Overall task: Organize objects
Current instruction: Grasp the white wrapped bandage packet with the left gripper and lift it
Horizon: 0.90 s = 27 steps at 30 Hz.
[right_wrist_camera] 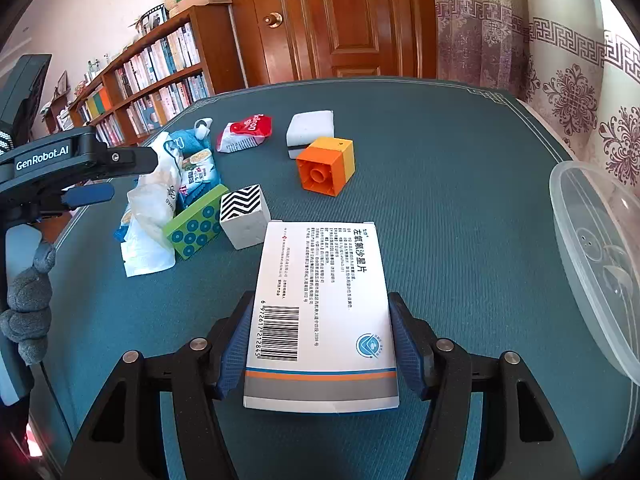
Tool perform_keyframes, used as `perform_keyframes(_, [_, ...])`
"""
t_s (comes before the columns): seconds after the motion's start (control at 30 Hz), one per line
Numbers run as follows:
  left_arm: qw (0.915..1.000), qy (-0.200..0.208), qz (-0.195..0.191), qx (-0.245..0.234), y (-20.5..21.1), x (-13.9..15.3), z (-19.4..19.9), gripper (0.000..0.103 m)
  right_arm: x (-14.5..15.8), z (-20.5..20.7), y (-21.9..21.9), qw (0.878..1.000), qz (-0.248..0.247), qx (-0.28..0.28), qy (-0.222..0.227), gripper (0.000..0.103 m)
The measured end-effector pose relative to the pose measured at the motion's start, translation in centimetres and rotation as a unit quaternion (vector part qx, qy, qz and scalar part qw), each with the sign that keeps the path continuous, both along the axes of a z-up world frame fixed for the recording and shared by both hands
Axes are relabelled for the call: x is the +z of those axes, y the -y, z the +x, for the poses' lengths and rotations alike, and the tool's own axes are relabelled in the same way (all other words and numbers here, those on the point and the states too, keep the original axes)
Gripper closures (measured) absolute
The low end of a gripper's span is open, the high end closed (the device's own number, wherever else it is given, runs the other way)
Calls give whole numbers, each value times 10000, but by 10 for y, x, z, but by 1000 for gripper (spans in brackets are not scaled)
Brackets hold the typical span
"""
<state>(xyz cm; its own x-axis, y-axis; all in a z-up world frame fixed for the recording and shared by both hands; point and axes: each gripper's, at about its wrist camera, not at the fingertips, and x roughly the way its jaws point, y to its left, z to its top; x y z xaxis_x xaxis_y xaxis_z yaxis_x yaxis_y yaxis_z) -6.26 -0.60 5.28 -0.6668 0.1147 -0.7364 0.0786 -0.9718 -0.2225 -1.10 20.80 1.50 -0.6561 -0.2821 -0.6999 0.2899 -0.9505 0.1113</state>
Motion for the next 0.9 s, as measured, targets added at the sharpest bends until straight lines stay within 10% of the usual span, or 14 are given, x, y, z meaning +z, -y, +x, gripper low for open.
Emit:
perform_keyframes(0.53, [9998, 164, -40, -101, -2, -6, -2, 56, -1, -1, 1, 10000, 12, 0, 31, 39])
perform_keyframes(0.9, [9991, -52, -187, -377, -10, 8, 19, 61, -1, 0, 0, 10000, 19, -9, 30, 39])
